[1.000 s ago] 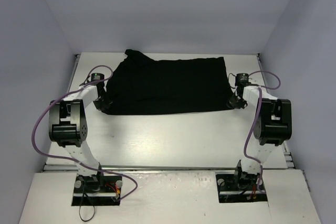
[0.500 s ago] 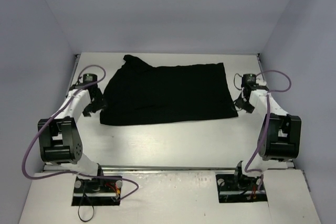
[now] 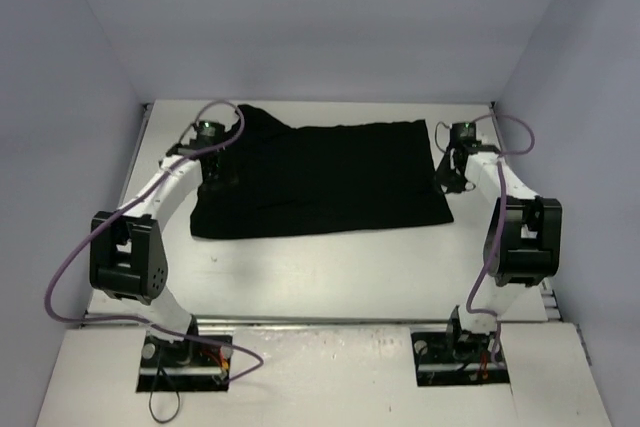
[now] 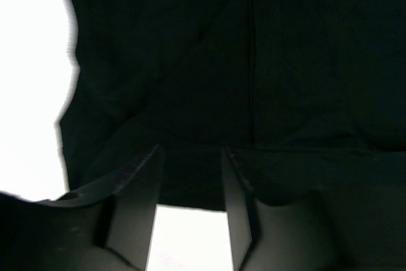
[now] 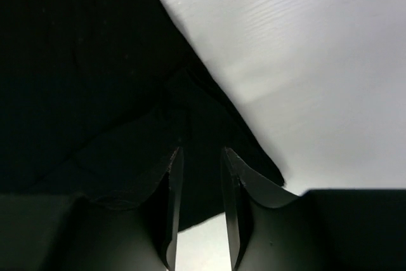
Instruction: Fold and stack the t-shirts
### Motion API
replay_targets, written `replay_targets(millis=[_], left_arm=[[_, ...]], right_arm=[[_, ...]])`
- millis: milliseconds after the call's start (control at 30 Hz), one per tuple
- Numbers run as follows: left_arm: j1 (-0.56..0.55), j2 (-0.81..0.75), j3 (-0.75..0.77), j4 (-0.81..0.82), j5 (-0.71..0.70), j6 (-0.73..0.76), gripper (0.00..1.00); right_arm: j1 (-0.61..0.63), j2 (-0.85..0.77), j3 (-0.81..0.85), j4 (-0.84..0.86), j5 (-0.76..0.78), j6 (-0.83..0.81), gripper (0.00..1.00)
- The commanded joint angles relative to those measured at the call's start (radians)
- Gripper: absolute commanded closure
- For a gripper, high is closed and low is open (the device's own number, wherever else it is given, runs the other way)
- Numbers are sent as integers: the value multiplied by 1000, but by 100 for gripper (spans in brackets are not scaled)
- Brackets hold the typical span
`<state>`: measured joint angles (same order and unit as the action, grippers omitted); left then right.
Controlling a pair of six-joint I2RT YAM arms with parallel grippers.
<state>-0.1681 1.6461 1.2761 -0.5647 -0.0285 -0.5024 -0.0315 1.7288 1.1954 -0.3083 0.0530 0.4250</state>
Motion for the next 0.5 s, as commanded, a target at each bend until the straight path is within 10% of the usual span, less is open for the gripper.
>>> replay_targets(millis=[0,467], left_arm=[[11,77,-7,107,25,-26,65],[77,189,-132,179,-26,-144,71]], right_arm=[[-2,55,1,108,-89,37,74],[-118,44,-185,182,73,71,74]])
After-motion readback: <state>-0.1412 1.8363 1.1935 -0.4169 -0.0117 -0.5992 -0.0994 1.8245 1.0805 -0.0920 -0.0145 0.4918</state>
